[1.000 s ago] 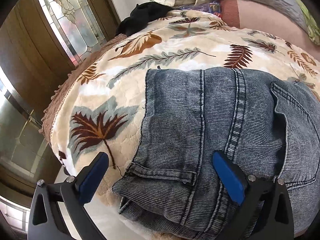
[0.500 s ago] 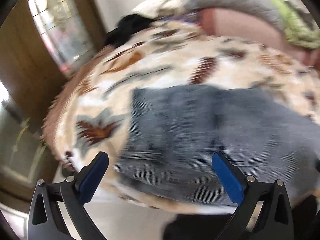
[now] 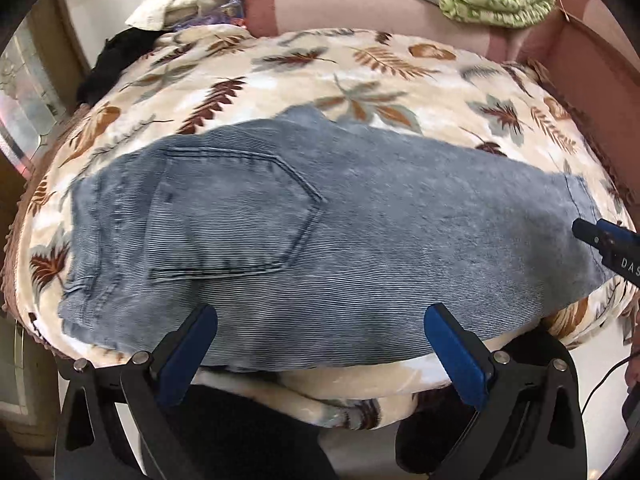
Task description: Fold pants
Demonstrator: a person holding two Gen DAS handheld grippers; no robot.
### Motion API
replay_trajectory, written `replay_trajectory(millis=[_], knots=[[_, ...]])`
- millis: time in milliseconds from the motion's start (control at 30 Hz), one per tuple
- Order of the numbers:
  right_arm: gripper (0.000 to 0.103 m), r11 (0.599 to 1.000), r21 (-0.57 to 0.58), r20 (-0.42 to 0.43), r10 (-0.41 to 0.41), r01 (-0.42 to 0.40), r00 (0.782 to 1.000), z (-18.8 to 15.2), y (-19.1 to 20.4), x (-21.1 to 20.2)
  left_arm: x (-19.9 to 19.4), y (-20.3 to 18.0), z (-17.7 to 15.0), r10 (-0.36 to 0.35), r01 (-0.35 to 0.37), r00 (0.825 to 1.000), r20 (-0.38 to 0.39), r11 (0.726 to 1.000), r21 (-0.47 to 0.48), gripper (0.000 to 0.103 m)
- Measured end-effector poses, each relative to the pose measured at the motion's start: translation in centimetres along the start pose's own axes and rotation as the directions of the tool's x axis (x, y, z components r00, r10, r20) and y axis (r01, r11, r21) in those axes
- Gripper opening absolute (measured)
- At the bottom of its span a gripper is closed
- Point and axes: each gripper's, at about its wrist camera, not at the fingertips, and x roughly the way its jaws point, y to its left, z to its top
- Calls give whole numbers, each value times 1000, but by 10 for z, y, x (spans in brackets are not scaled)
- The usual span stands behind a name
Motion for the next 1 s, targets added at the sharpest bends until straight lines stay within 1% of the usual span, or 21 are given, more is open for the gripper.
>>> replay_trajectory(millis=[67,233,400,533,633,733,833,900,967,1000], knots=[[63,1000,17,-17,-13,13,1000,-2,-7,7,7,-4,2,0,0,1000,-9,1000,8,103],[63,997,71,-65,-4,9,998,-4,-21,27,28,-1,7,13,-14,999,-46,1000,-14,103],[63,998,63,-101,-19,25,995,-7,-19,47,52,2,10,44,-46,995,-88,999,-15,103],[67,998,47,-102,-32,37,994,-7,-18,51,59,-3,9,68,-67,996,-62,998,22,103],[68,998,55,-116,-14,21,993,-5,-21,54,57,-1,5,56,-55,998,-41,998,29,103],[69,998,61,-128,7,1,992,-6,-25,56,55,-2,-1,45,-43,998,-33,997,65,103],[70,999,46,-139,-6,13,990,-6,-22,57,54,-2,-1,31,-27,998,-51,996,83,103],[70,999,46,-153,-15,22,988,-5,-22,57,53,-2,2,23,-15,996,-80,995,99,103],[70,998,54,-170,-20,29,985,-2,-22,56,46,0,7,-1,8,997,-83,997,81,103],[70,997,62,-174,-24,36,984,1,-22,54,39,5,10,-15,20,998,-68,998,63,103]])
